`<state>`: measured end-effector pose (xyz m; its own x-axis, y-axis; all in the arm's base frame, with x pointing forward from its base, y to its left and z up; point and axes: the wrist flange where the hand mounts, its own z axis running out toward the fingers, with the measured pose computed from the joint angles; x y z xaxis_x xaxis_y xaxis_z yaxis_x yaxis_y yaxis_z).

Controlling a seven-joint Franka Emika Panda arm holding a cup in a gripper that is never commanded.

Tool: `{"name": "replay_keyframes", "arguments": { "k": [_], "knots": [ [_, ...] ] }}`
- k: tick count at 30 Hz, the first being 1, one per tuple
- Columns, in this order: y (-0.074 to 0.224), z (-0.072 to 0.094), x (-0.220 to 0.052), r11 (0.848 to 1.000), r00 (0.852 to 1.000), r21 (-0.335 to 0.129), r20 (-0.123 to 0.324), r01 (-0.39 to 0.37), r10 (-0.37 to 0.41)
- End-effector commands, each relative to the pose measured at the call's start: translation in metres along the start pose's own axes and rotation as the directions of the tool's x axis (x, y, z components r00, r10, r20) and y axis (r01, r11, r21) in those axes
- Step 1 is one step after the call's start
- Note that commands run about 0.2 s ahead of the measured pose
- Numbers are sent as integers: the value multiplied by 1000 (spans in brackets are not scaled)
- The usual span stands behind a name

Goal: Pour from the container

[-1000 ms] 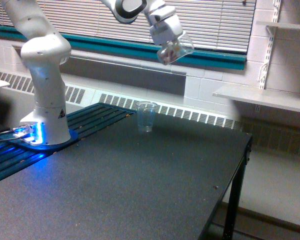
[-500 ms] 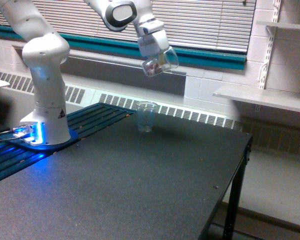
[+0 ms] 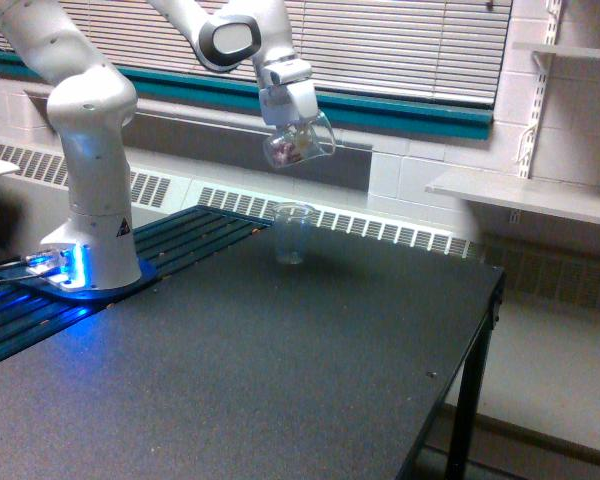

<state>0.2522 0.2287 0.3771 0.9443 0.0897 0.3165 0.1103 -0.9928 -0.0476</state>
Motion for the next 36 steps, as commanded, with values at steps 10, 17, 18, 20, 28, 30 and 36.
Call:
{"name": "replay_keyframes", "arguments": {
  "k": [10, 17, 18, 20, 28, 30, 36],
  "knots": [
    [-2, 25, -39, 1000, 996, -15, 94, -3, 5],
    [-4, 37, -52, 1000, 991, -27, 132, 4, -1],
    [-4, 38, -53, 1000, 991, -28, 137, 5, -1],
    [-4, 41, -56, 999, 989, -32, 146, 6, -1],
    [-7, 54, -70, 999, 981, -45, 192, 17, -9],
    [-8, 57, -72, 999, 980, -48, 200, 20, -10],
    [-7, 65, -77, 998, 973, -64, 231, 26, -10]
  ]
}}
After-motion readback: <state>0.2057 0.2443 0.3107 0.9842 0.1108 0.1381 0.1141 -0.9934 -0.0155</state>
